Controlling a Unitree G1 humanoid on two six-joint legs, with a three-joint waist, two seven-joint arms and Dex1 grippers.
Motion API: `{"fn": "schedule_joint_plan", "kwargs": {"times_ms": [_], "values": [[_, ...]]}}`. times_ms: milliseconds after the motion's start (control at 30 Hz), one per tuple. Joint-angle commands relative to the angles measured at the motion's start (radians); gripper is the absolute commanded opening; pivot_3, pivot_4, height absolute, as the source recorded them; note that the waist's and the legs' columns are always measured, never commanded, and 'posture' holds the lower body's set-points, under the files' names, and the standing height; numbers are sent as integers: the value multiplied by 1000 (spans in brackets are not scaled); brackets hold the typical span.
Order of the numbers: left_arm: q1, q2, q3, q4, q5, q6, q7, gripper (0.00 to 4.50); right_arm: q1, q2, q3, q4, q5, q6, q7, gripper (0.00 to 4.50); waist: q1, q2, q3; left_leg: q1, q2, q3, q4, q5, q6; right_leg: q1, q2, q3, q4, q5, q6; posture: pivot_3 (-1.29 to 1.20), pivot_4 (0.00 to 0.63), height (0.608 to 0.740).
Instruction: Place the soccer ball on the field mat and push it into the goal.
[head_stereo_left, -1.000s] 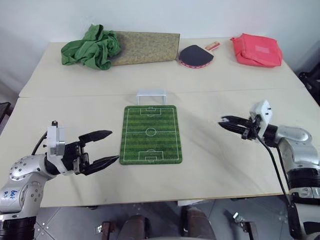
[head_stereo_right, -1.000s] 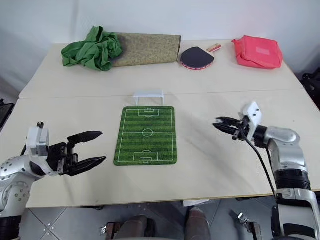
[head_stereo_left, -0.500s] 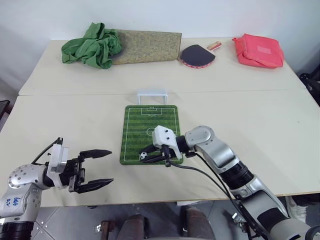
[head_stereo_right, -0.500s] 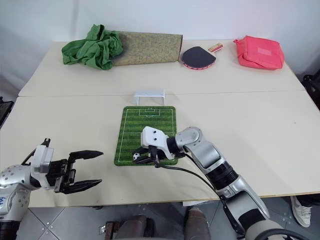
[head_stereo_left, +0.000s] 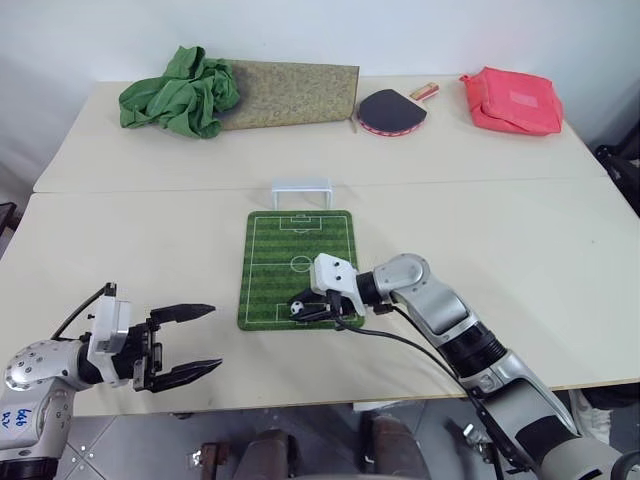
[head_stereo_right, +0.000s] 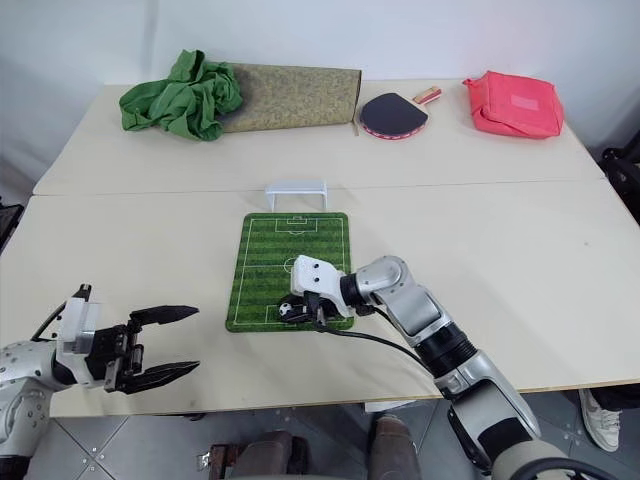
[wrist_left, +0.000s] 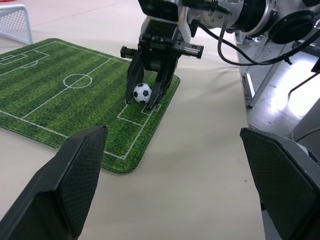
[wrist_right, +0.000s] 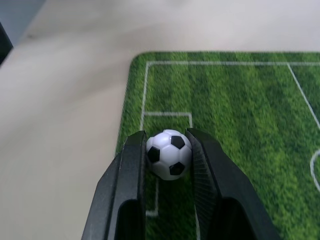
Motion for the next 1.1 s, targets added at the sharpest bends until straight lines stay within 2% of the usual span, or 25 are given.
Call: {"fn": "schedule_joint_plan", "kwargs": {"times_ms": [33, 333, 367, 467, 867, 1100], "values": [[-7, 15, 27, -39, -23, 5, 9, 4500, 3, 11, -12, 20, -11, -41, -3, 812, 0, 0, 0, 0, 0, 0, 0, 0, 0, 0, 0, 0, 0, 0, 0, 0, 150, 740], [-23, 13, 30, -42, -23, 18, 16, 4500, 1, 23, -17, 54, -23, -42, -13, 812, -1, 0, 0, 1, 0, 1, 0, 0, 0, 0, 0, 1, 1, 0, 0, 0, 150, 740], [-25, 12, 29, -42, -21, 18, 17, 4500, 0, 24, -21, 58, -26, -59, -18, 1553, -1, 0, 0, 1, 0, 1, 0, 0, 0, 0, 0, 1, 1, 0, 0, 0, 150, 740], [-31, 7, 26, -42, -23, 22, 21, 4500, 0, 21, -24, 62, -23, -109, 0, 2483, -1, 0, 0, 2, 0, 1, 0, 0, 0, 1, 0, 1, 1, 0, 0, 0, 150, 740], [-27, 3, 26, -41, -25, 26, 25, 4500, 2, 14, -61, 23, 28, -101, 48, 2483, -1, 0, 0, 1, 0, 0, 0, 0, 0, 1, 0, 1, 1, 0, 0, 0, 150, 740], [-22, -6, 30, -30, -20, 14, 29, 4500, -13, 27, -154, 25, 85, -140, 29, 2483, 0, 0, 0, 1, 0, 0, 0, 0, 0, 0, 0, 1, 1, 0, 0, 0, 150, 740]]}}
